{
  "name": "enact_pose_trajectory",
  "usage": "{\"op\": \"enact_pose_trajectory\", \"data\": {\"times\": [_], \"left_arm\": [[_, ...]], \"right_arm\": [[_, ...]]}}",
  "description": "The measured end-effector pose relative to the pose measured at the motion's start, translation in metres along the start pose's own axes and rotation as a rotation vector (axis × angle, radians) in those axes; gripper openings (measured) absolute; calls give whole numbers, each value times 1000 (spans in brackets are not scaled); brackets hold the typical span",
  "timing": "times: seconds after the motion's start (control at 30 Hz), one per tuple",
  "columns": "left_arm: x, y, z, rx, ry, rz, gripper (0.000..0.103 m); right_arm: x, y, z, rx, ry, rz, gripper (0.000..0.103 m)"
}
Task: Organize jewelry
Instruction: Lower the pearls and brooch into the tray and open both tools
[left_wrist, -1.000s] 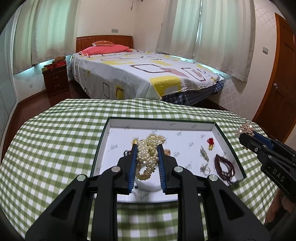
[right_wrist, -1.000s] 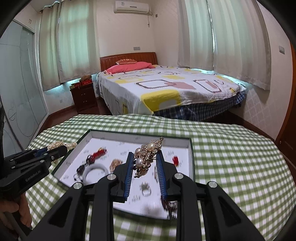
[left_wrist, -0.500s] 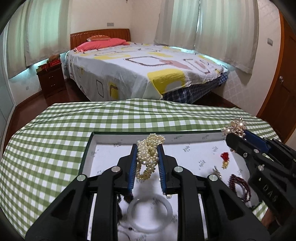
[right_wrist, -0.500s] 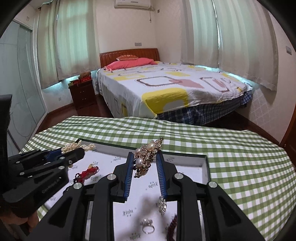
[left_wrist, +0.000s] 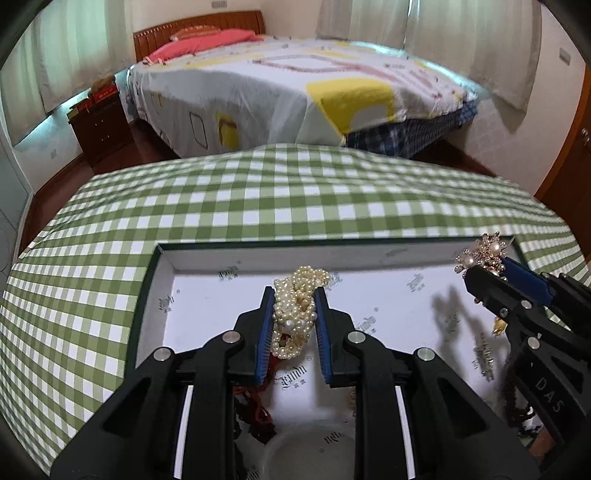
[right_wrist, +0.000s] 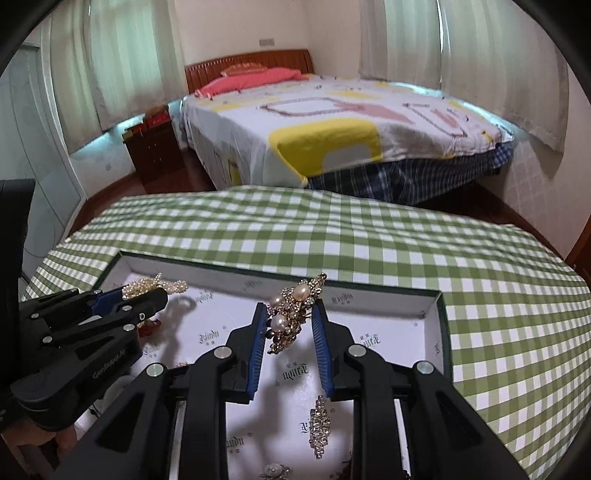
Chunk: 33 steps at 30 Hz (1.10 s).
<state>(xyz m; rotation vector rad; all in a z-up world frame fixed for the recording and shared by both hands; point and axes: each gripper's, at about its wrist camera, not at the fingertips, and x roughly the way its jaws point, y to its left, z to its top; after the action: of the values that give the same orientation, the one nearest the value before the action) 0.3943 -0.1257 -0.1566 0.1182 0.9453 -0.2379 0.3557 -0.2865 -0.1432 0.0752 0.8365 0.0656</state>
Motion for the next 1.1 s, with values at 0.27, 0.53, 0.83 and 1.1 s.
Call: {"op": "enact_pose_trajectory", "data": {"times": [0.27, 0.53, 0.83, 1.1], "left_arm": [[10, -4, 1, 4, 37, 0, 21], [15, -5, -2, 3, 57, -10, 21], [15, -6, -2, -1, 60, -19, 45], [8, -2, -3, -19, 31, -11, 75]], "right_arm": [[17, -2, -6, 2, 87, -14, 26], [23, -3, -8, 7, 114, -12, 26], [24, -3, -6, 7, 117, -17, 35], [14, -2, -7, -13, 71, -55, 63]]}}
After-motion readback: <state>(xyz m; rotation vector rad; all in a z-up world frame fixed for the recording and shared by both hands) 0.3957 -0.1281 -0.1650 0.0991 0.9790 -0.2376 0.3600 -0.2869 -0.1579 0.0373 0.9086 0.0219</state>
